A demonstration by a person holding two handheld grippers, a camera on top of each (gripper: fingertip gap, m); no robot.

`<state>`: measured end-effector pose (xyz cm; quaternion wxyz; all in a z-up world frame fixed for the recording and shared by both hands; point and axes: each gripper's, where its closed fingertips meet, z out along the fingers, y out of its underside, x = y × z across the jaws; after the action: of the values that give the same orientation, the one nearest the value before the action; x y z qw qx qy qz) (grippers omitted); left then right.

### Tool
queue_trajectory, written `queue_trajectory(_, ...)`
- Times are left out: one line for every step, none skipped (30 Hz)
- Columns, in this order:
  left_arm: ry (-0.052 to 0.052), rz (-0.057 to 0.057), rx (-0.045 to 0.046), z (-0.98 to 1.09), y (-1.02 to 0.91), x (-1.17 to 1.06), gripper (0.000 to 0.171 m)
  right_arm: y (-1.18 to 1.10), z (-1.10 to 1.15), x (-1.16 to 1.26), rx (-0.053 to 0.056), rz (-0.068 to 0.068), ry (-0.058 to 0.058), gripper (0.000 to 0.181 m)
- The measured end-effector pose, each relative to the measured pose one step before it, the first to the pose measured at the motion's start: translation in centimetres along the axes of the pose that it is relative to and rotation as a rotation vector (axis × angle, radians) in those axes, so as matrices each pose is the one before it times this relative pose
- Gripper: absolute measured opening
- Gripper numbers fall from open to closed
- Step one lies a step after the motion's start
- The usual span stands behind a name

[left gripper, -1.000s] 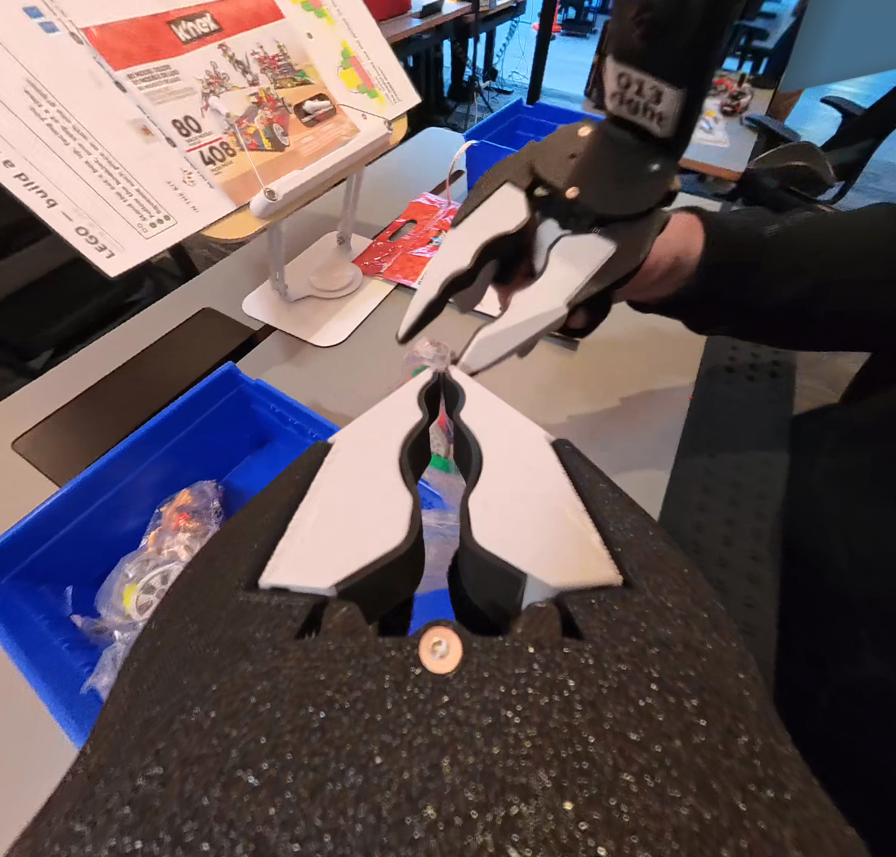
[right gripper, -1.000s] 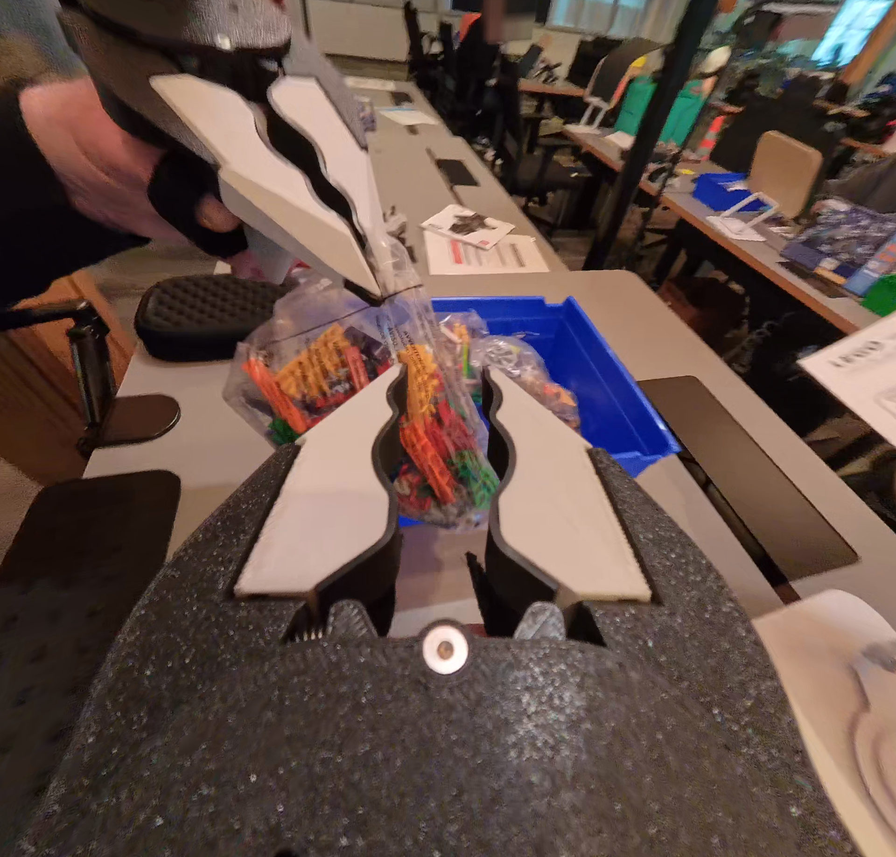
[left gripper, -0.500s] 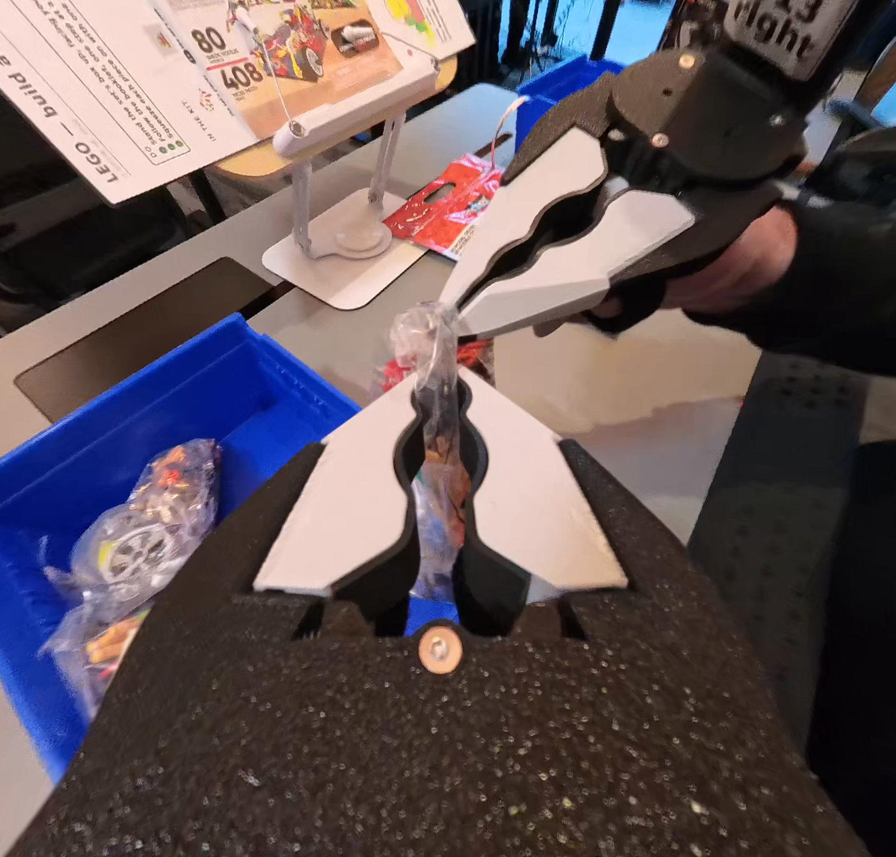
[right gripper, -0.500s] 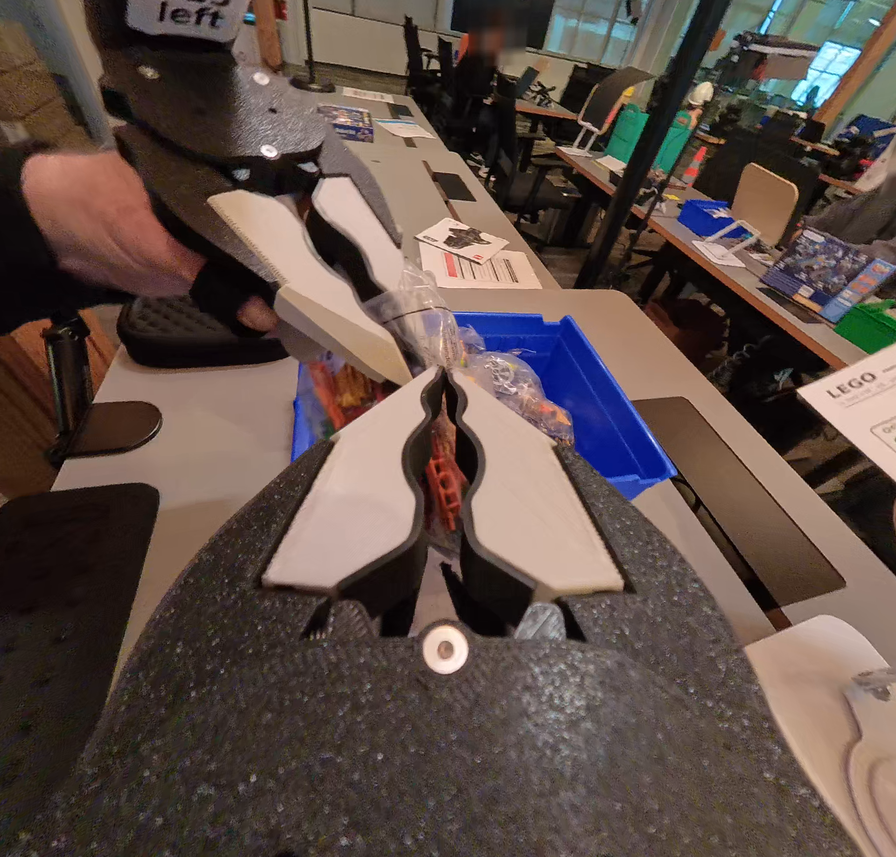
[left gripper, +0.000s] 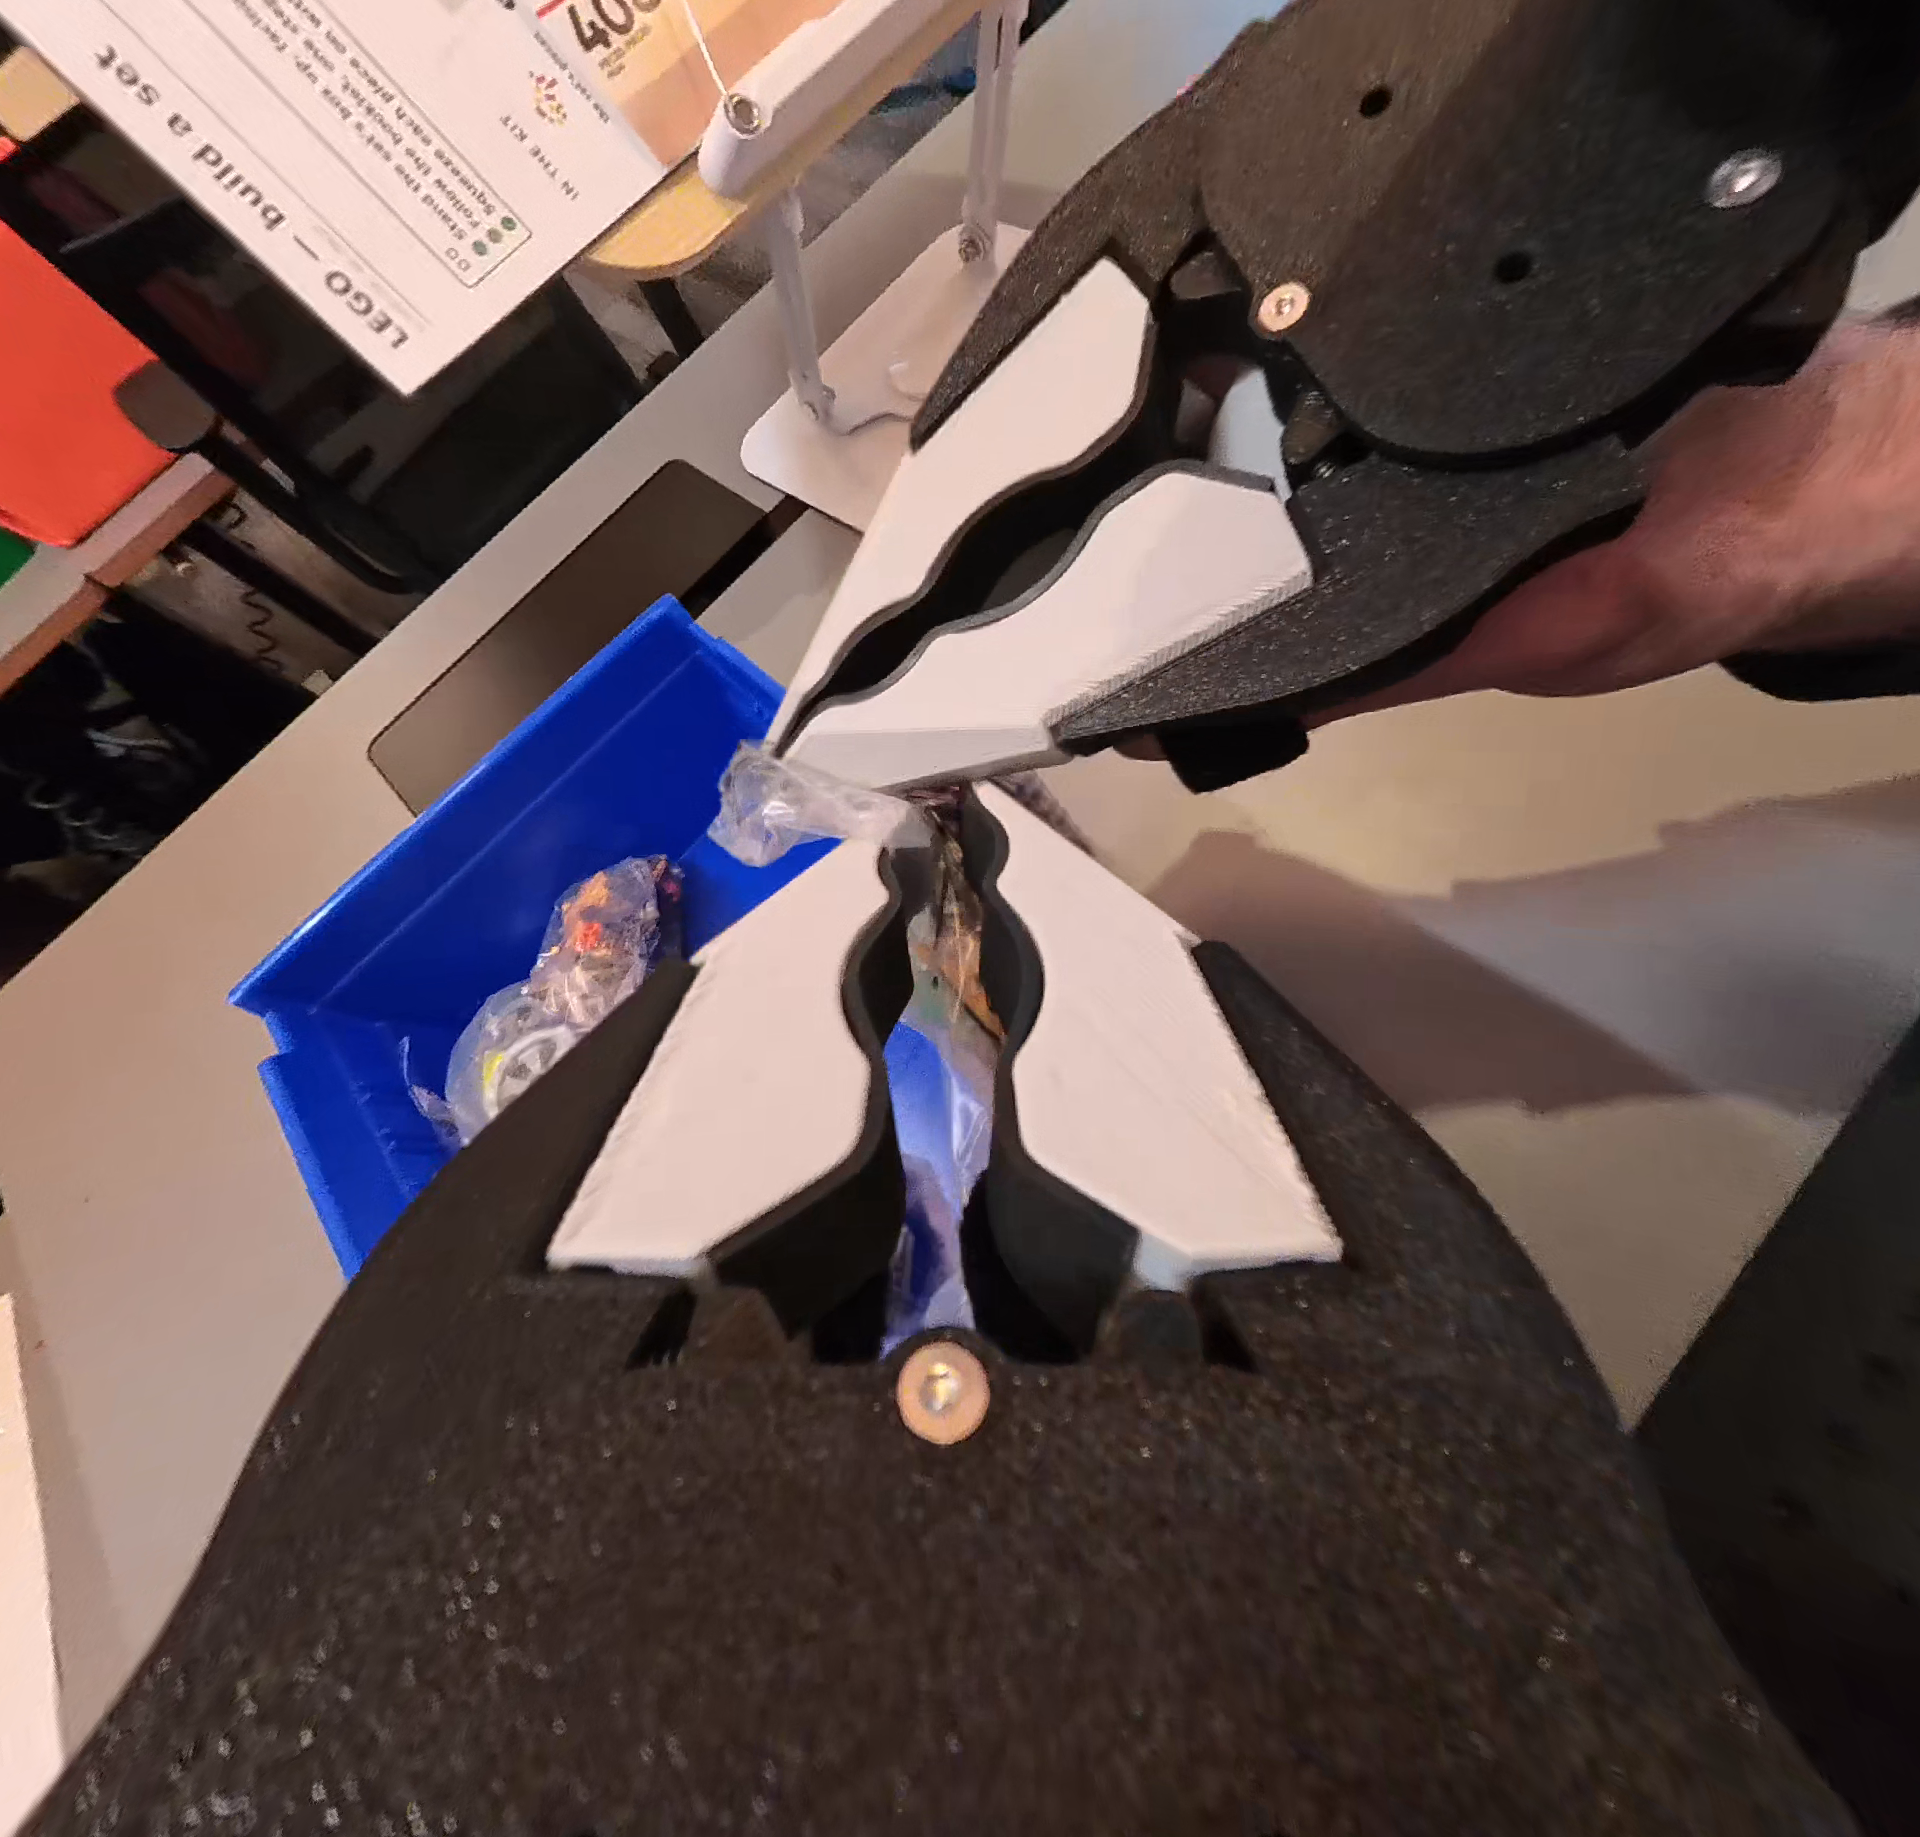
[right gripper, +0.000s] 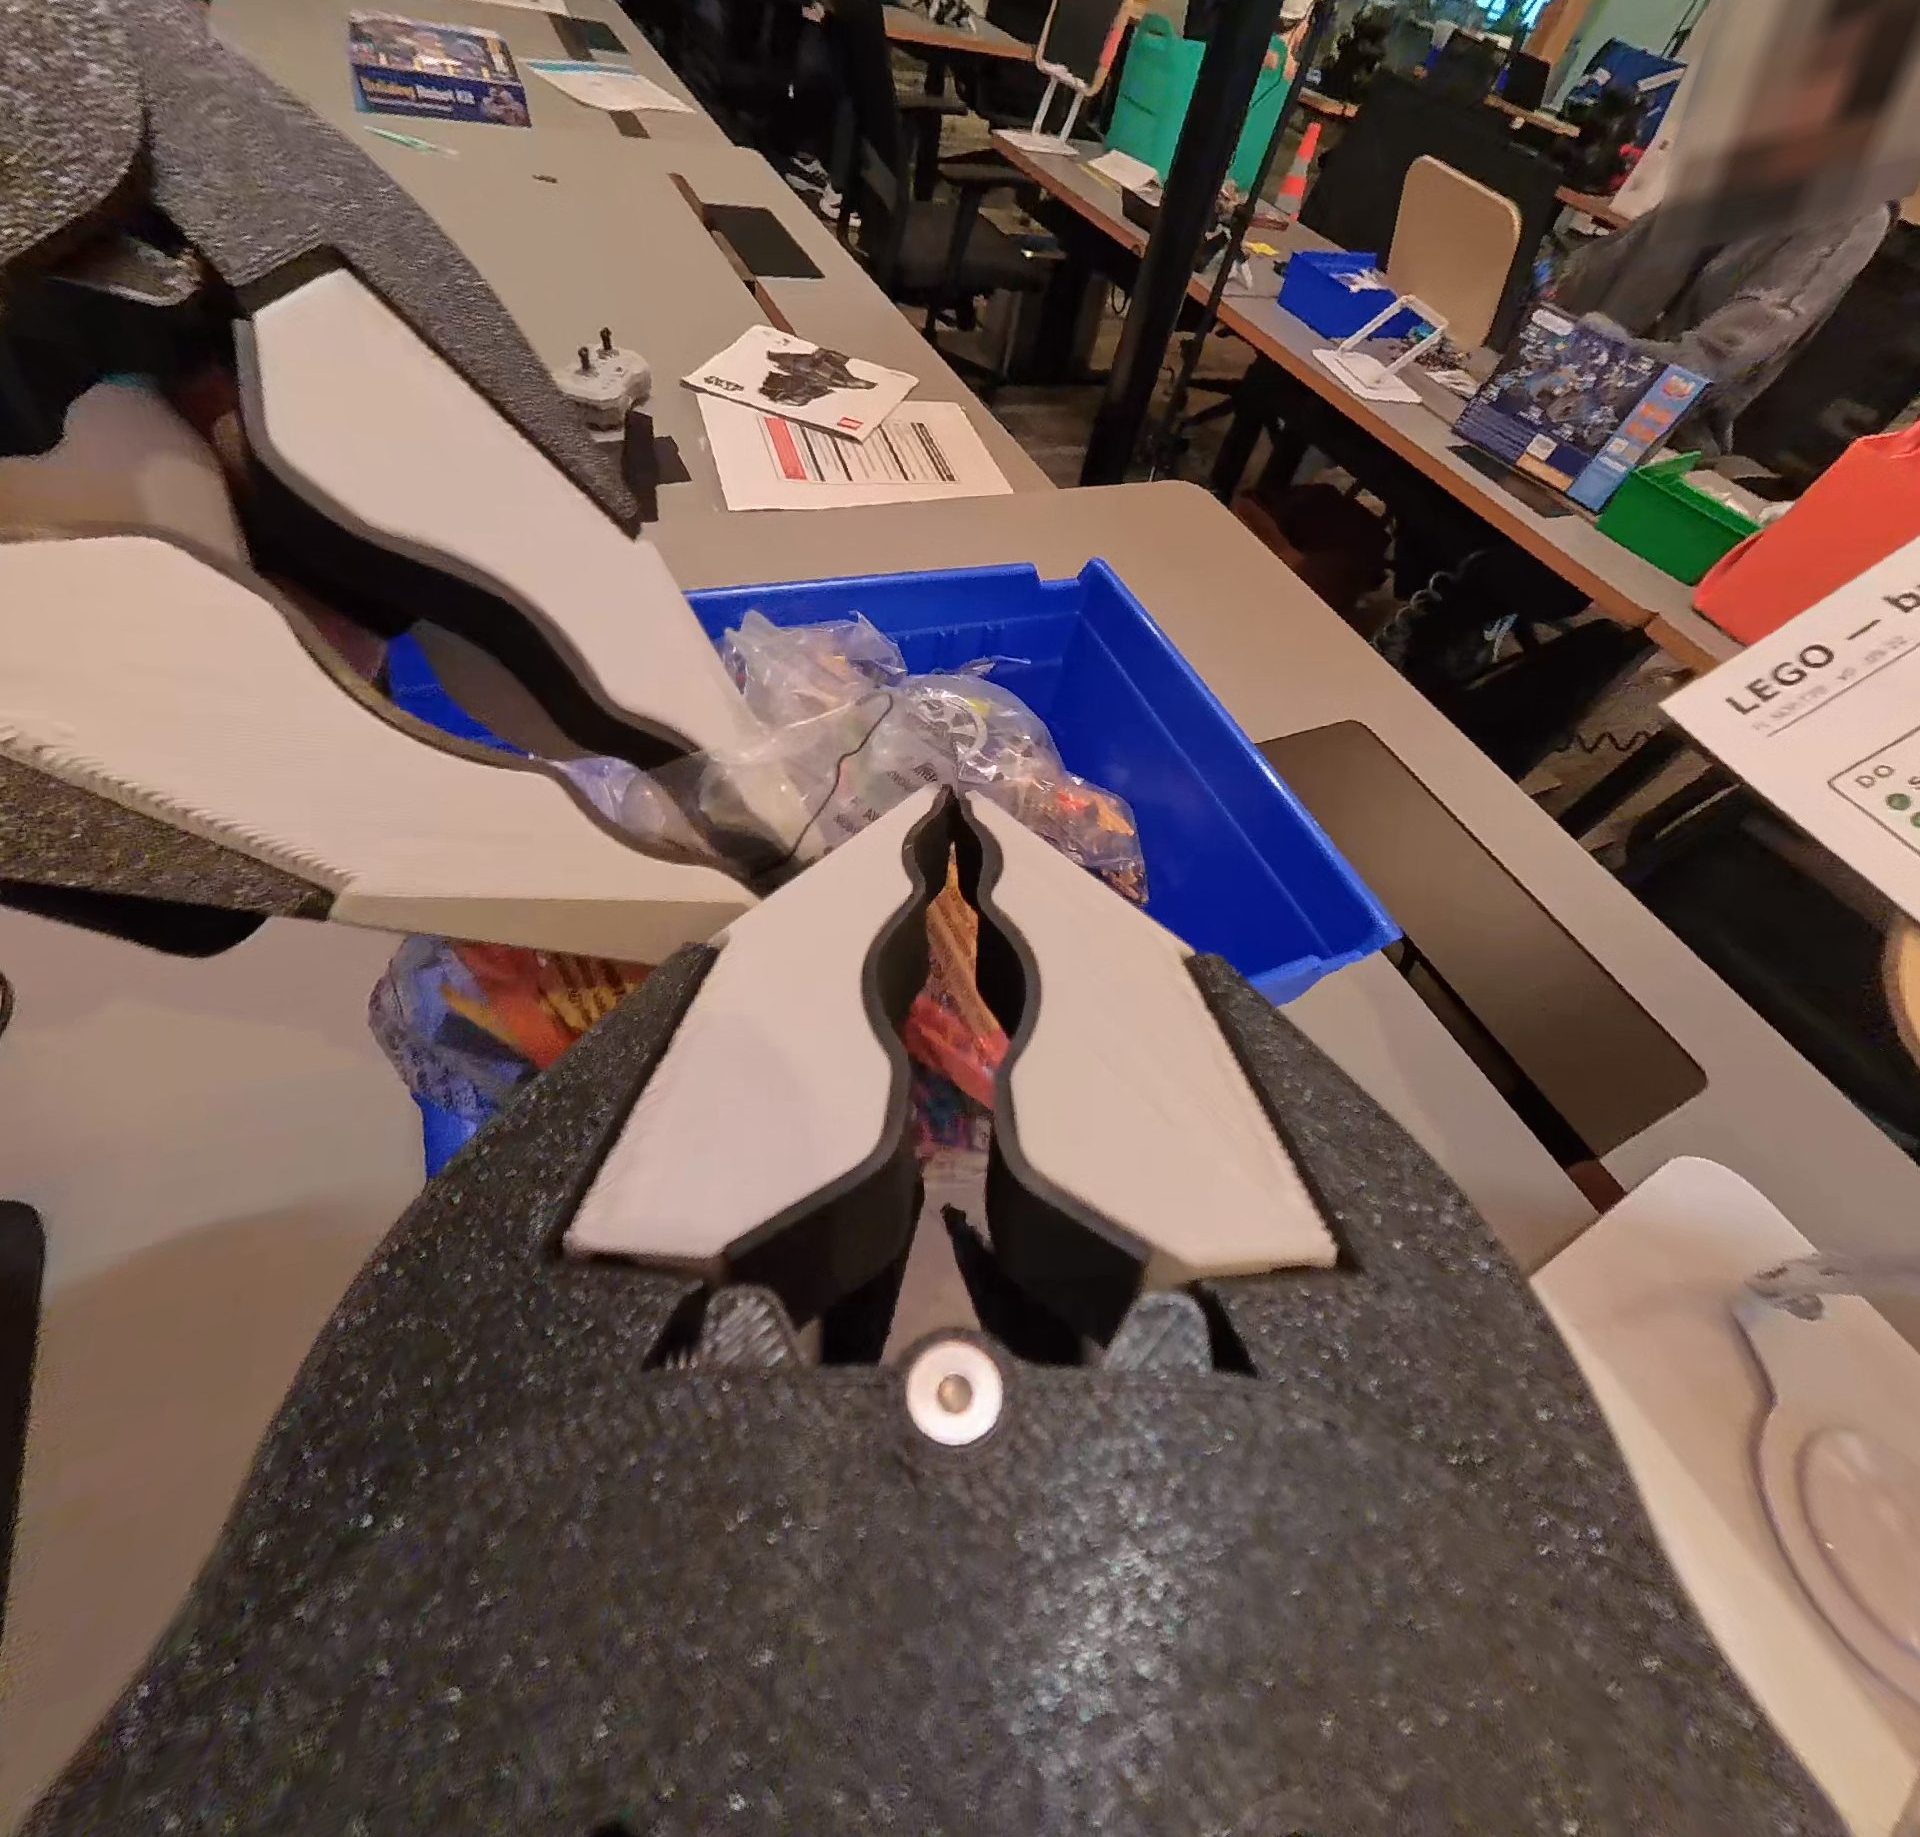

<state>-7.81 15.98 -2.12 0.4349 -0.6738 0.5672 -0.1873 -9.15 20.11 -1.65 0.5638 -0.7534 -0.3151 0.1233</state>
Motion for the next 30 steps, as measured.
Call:
queue_trajectory(-0.0029, -0.0072, 0.00281, -0.070, 0.130, -0.099, 0.000, 0.068, 0.368, -0.049, -0.0062, 0.0068, -0.0092, 0.000)
queue_trajectory(-0.0160, 0.0174, -0.00934, -0.006, 0.237, -0.147, 0.000, 0.132, 0.394, -0.056, -0.0096, 0.0027, -0.0057, 0.000)
queue_trajectory(-0.0117, 0.0060, -0.01141, 0.049, 0.269, -0.169, 0.000, 0.151, 0.393, -0.012, -0.0087, -0.0043, 0.0027, 0.000)
queue_trajectory(-0.0023, -0.0013, -0.01221, 0.076, 0.358, -0.163, 0.000, 0.180, 0.417, -0.055, -0.0089, 0.0011, -0.0007, 0.000)
queue_trajectory(-0.0060, -0.0020, -0.00587, 0.044, 0.281, -0.191, 0.000, 0.162, 0.416, -0.060, -0.0096, 0.0137, -0.0087, 0.000)
queue_trajectory(-0.0185, 0.0045, -0.00869, 0.045, 0.168, -0.250, 0.000, 0.030, 0.343, 0.006, -0.0056, 0.0110, -0.0046, 0.000)
queue_trajectory(-0.0119, -0.0035, -0.01038, 0.023, 0.209, -0.227, 0.000, 0.002, 0.323, -0.005, -0.0053, 0.0138, -0.0065, 0.000)
queue_trajectory(0.0006, -0.0114, -0.00223, -0.127, 0.274, -0.296, 0.000, -0.044, 0.258, -0.046, -0.0017, 0.0096, -0.0068, 0.000)
queue_trajectory(0.0152, -0.0323, 0.02453, -0.304, 0.095, -0.283, 0.001, -0.309, -0.043, -0.022, 0.0069, 0.0023, -0.0078, 0.000)
queue_trajectory(0.0183, -0.0600, 0.03485, -0.441, -0.001, -0.323, 0.001, -0.564, -0.356, 0.187, 0.0191, 0.0140, -0.0107, 0.000)
queue_trajectory(-0.0088, -0.0465, 0.02196, -0.432, 0.239, -0.749, 0.002, -0.500, -0.435, 0.187, 0.0209, 0.0237, -0.0198, 0.000)
queue_trajectory(-0.0220, -0.0488, 0.03335, -0.490, 0.063, -0.984, 0.002, -0.414, -0.460, -0.111, 0.0215, 0.0032, -0.0270, 0.000)
queue_trajectory(0.0072, -0.0675, 0.04326, -0.462, -0.258, -0.610, 0.002, -0.360, -0.449, -0.348, 0.0167, -0.0100, -0.0213, 0.000)
queue_trajectory(0.0134, -0.0509, 0.01938, -0.204, -0.135, -0.335, 0.003, -0.261, -0.363, -0.459, 0.0091, 0.0030, -0.0146, 0.000)
queue_trajectory(-0.0152, -0.0121, 0.00186, -0.077, 0.022, -0.466, 0.003, -0.117, -0.197, -0.539, 0.0036, 0.0025, -0.0145, 0.000)
queue_trajectory(-0.0156, 0.0160, -0.00142, 0.007, 0.040, -0.222, 0.003, 0.021, -0.072, -0.388, 0.0004, 0.0025, -0.0078, 0.000)
queue_trajectory(0.0124, 0.0230, -0.00843, 0.103, 0.107, 0.330, 0.007, -0.031, -0.069, -0.178, 0.0052, 0.0119, -0.0027, 0.000)
queue_trajectory(-0.0014, 0.0082, -0.00264, 0.177, -0.007, 0.214, 0.016, -0.030, -0.034, -0.191, 0.0024, 0.0173, -0.0095, 0.000)
queue_trajectory(-0.0201, 0.0157, 0.02110, 0.084, -0.294, 0.001, 0.012, 0.012, -0.001, -0.245, -0.0003, 0.0116, -0.0127, 0.000)
queue_trajectory(-0.0263, 0.0091, 0.01963, 0.092, -0.268, -0.201, 0.007, 0.112, 0.025, -0.268, -0.0055, 0.0023, -0.0095, 0.000)
queue_trajectory(-0.0148, -0.0071, 0.01780, 0.151, -0.273, -0.161, 0.006, 0.226, 0.041, -0.417, -0.0128, -0.0035, -0.0143, 0.000)
queue_trajectory(0.0045, -0.0059, 0.01347, 0.143, -0.214, 0.032, 0.002, 0.248, 0.030, -0.338, -0.0124, -0.0093, -0.0086, 0.000)
queue_trajectory(0.0002, 0.0005, 0.00636, 0.149, -0.086, -0.020, 0.000, 0.187, -0.028, -0.128, -0.0058, -0.0137, 0.0016, 0.000)
queue_trajectory(0.0063, 0.0012, -0.00216, 0.223, 0.059, 0.147, 0.000, 0.197, -0.014, -0.154, -0.0074, -0.0081, -0.0081, 0.000)
queue_trajectory(0.0029, -0.0052, 0.00462, 0.187, -0.033, 0.117, 0.000, 0.184, -0.015, -0.191, -0.0072, -0.0131, -0.0132, 0.000)
queue_trajectory(0.0009, -0.0097, 0.00664, 0.125, -0.058, 0.062, 0.000, 0.112, -0.003, -0.133, -0.0063, -0.0295, -0.0048, 0.000)
queue_trajectory(0.0102, -0.0139, 0.00395, 0.121, -0.101, 0.046, 0.000, 0.030, 0.021, -0.103, -0.0054, -0.0285, -0.0009, 0.000)
queue_trajectory(0.0134, -0.0150, 0.00035, 0.123, -0.123, -0.014, 0.000, -0.060, 0.044, -0.082, -0.0024, -0.0240, -0.0010, 0.000)
queue_trajectory(0.0008, -0.0152, 0.00464, 0.124, -0.166, -0.172, 0.000, -0.101, 0.060, 0.127, -0.0046, -0.0274, 0.0092, 0.000)
queue_trajectory(-0.0035, -0.0108, 0.00348, 0.162, -0.150, -0.155, 0.000, -0.135, 0.082, 0.153, -0.0063, -0.0292, 0.0127, 0.000)
